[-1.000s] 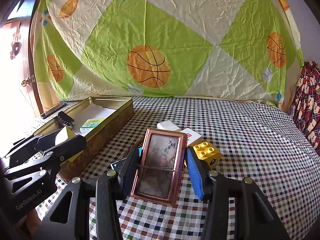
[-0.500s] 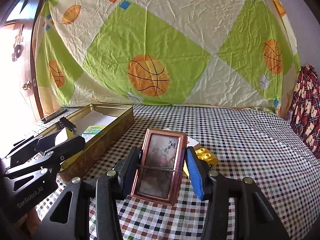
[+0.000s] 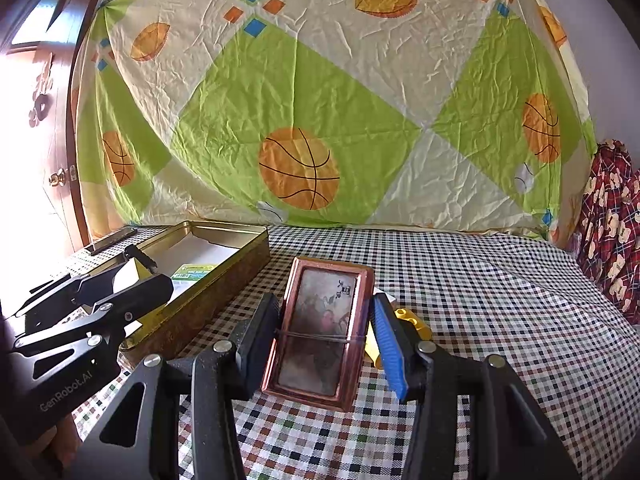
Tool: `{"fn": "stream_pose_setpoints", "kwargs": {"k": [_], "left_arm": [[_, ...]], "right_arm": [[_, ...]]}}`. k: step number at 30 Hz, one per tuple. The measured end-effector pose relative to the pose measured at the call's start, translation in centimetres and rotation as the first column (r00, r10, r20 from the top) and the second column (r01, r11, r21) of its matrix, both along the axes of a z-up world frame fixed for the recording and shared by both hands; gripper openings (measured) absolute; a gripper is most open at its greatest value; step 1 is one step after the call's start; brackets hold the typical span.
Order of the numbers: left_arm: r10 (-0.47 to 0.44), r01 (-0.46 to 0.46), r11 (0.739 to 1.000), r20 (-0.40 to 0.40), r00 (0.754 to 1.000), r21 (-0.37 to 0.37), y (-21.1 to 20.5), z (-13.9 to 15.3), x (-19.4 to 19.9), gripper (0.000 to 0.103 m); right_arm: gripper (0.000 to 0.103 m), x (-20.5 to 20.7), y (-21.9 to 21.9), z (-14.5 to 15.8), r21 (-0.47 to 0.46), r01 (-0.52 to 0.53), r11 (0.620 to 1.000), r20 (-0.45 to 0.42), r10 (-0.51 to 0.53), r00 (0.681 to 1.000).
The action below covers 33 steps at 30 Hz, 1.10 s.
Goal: Organize rigid objects
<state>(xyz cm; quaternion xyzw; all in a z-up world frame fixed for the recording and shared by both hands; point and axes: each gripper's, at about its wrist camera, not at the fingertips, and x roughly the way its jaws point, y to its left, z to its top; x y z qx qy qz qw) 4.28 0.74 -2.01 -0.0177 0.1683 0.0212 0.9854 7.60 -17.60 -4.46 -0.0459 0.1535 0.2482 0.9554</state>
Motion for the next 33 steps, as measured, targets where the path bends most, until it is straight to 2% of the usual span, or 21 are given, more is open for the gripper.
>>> {"fn": "stream_pose_setpoints", "kwargs": {"k": [33], "left_arm": [[0.033, -0.037, 0.999, 0.119, 0.992, 0.032, -0.4, 0.7, -2.2, 0.035]], "right_arm": [[0.05, -2.8, -1.2, 0.8, 0.063, -0.002, 0.998, 0.148, -0.008, 0.989]]}}
